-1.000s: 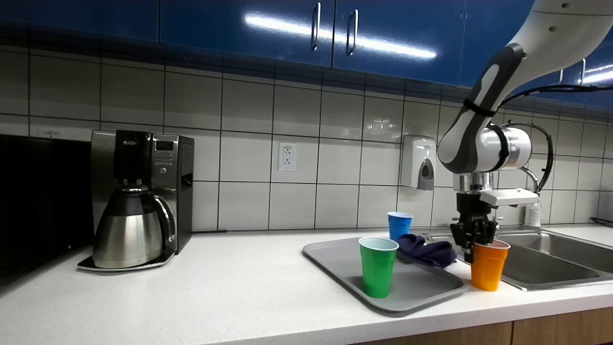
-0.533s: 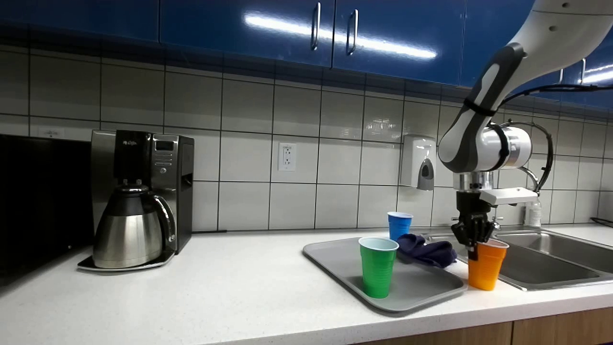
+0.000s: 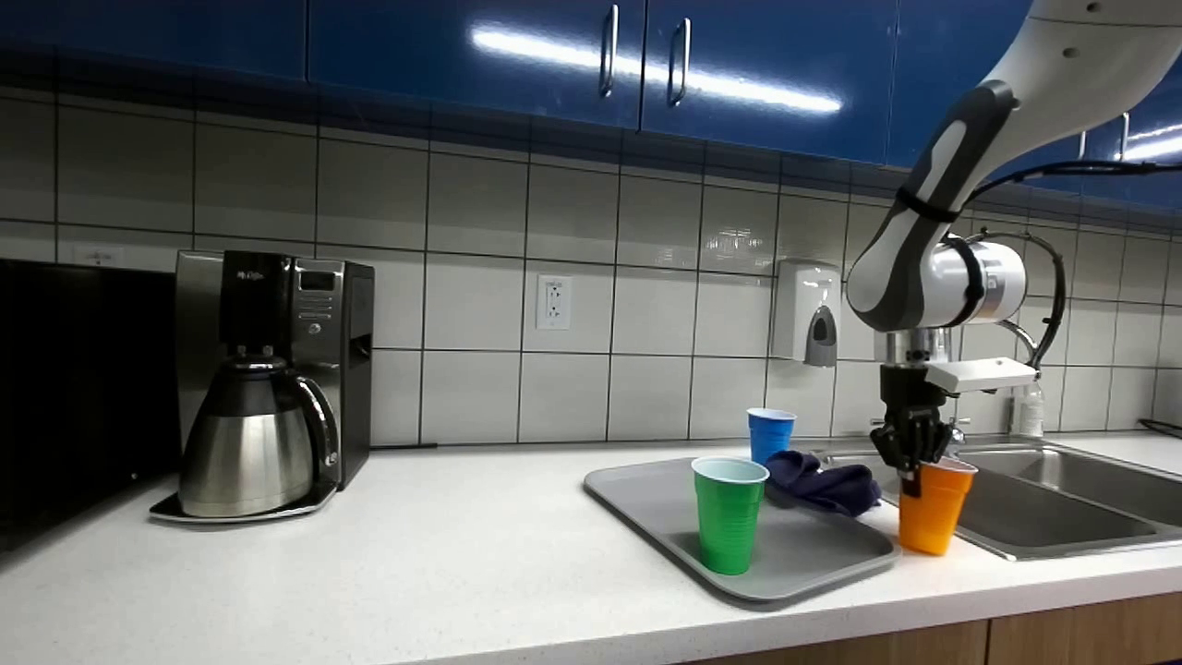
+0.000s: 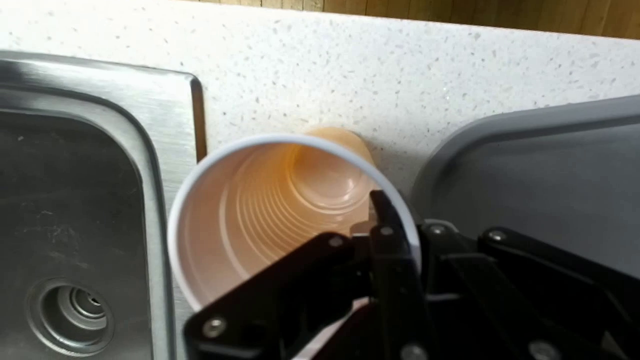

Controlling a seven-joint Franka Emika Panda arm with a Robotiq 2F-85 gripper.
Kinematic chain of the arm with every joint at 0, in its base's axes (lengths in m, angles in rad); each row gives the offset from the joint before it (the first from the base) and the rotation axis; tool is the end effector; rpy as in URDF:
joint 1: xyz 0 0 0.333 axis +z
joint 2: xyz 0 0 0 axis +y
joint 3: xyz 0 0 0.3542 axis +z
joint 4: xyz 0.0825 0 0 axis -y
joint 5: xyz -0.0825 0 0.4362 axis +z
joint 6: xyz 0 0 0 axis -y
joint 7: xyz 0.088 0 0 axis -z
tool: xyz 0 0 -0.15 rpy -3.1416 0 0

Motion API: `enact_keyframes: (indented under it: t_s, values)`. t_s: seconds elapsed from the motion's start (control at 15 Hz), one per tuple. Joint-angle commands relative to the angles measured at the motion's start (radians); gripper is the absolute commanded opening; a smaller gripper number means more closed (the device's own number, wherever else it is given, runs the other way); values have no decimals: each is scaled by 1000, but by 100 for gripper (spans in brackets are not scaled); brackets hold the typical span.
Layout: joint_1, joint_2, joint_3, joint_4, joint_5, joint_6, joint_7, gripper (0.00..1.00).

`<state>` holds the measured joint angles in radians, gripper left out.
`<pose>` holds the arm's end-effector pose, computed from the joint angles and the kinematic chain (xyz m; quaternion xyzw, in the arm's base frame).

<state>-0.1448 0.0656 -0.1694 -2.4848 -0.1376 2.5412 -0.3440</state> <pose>0.4784 -0.1584 0.2146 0.9964 0.0719 -0.0184 0.0403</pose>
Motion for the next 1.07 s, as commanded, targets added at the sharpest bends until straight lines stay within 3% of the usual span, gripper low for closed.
enact_keyframes:
  t_s: [0.0, 1.0]
  values:
    - [-7, -52, 3, -23, -39, 16, 20, 1]
    - [67, -115, 74, -57, -30, 0, 13, 1]
